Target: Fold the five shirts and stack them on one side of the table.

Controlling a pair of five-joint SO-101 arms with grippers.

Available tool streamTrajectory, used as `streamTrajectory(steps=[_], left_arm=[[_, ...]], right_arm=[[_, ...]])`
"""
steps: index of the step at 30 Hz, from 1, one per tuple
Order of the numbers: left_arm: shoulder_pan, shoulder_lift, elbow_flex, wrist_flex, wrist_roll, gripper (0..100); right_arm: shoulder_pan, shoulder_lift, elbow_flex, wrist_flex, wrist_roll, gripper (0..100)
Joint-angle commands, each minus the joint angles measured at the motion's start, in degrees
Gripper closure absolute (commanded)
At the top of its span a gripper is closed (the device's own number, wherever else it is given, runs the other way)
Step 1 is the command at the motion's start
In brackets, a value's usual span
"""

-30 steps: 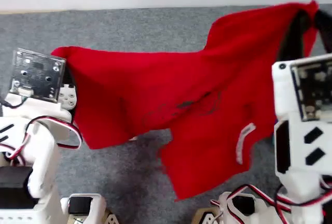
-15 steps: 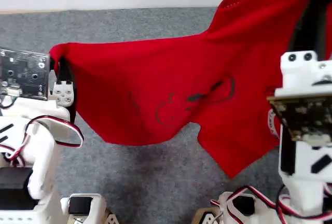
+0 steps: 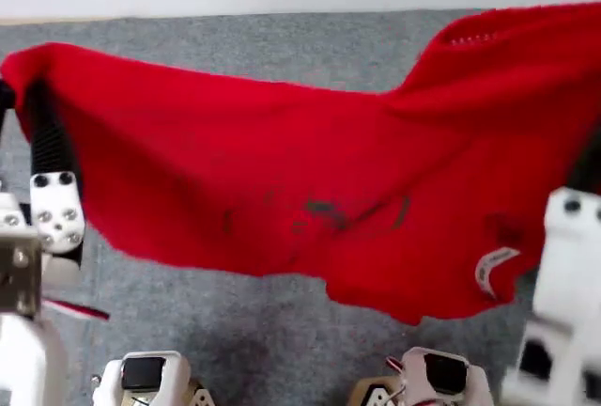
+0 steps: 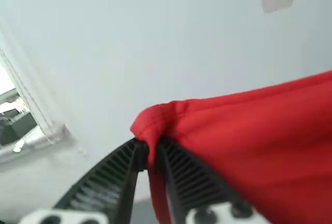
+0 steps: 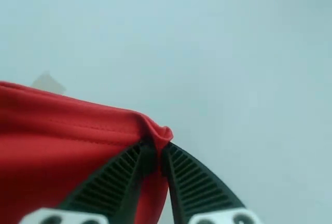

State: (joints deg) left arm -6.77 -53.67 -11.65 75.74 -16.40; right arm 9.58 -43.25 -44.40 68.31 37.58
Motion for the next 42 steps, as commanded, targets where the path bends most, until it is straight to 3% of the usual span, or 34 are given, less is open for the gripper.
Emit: streamTrajectory(steps=[1,12,24,31,36,42], left_arm=[[-0.26,0.44,-4.44,-1.41,-1.93,100],[-0.26,0.44,-16.04,9.14,-1.85,100],[-0.18,0.88,-16.13,17.23,-1.58,100],[-0.18,0.44,-8.22,17.76,-1.49,100],[-0.18,0.44,0.84,17.05,2.02,100],[-0.18,0.44,17.27,7.47,4.57,100]], right_arm=[[0.57,-2.24,-0.79,-1.54,0.53,98.8],[0.75,-8.57,-0.79,-6.73,6.51,98.7],[3.47,-8.66,-0.7,-9.36,8.26,98.7],[3.3,-6.46,1.76,-0.57,8.09,98.7],[3.3,-4.53,7.74,0.13,3.16,98.7],[3.21,-1.1,20.22,-1.63,-0.44,98.7]])
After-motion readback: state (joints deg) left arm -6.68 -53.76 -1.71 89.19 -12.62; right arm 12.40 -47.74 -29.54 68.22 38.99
